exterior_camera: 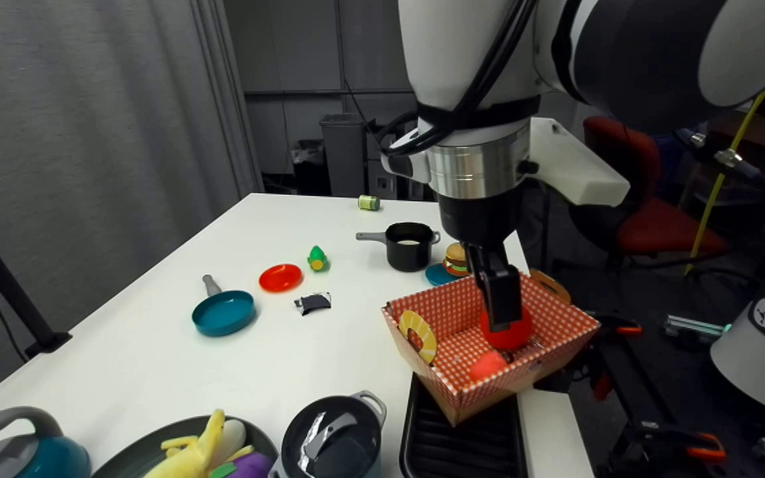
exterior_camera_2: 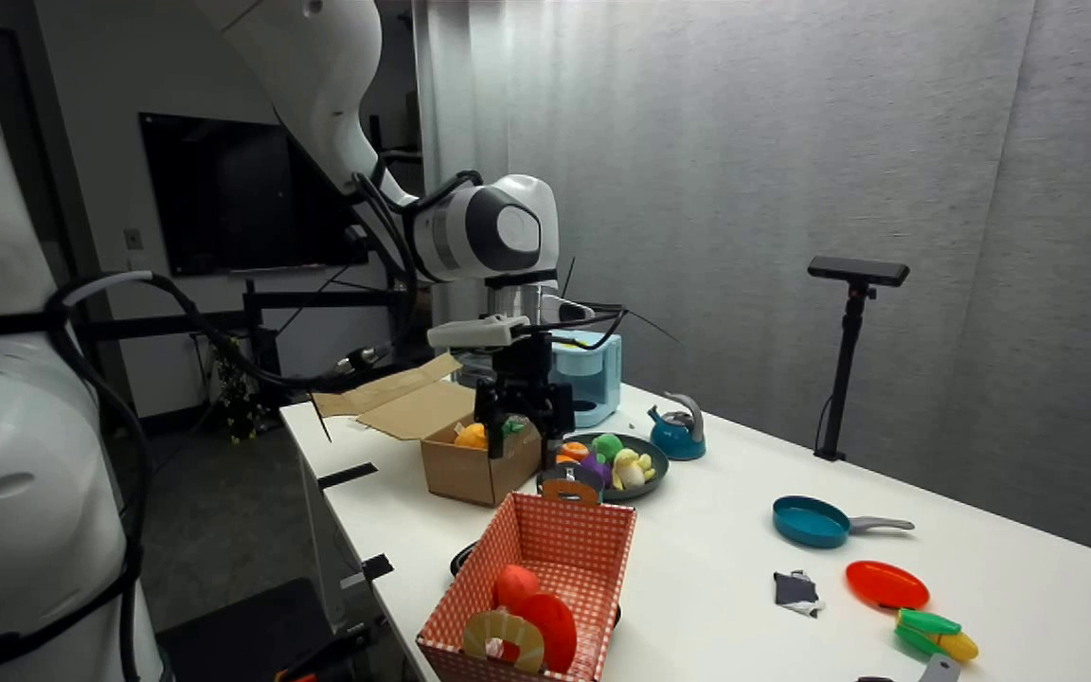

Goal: Take the lid off the blue pot

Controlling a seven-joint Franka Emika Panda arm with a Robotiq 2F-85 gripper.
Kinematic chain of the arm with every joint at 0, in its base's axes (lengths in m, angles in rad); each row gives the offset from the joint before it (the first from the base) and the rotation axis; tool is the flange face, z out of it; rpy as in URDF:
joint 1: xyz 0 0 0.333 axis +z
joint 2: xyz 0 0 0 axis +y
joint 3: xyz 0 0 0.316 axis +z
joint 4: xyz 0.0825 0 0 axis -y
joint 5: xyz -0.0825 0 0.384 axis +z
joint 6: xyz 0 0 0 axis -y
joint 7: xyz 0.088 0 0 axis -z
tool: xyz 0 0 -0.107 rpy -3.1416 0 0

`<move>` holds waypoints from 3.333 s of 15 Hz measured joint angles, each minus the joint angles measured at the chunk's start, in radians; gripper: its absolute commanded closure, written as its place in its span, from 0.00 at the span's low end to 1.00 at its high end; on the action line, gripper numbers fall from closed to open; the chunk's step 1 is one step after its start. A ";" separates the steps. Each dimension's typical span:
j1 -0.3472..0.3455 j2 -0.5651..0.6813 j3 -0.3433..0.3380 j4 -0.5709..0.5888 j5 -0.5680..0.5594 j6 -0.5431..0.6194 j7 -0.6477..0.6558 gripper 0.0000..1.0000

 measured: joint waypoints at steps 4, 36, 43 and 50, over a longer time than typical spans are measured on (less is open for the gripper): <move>0.024 0.040 0.010 0.069 -0.080 0.000 -0.010 0.00; 0.024 0.344 -0.009 0.334 0.036 0.110 -0.280 0.00; 0.024 0.440 -0.007 0.370 0.036 0.112 -0.346 0.00; 0.035 0.563 0.021 0.509 0.036 0.112 -0.453 0.00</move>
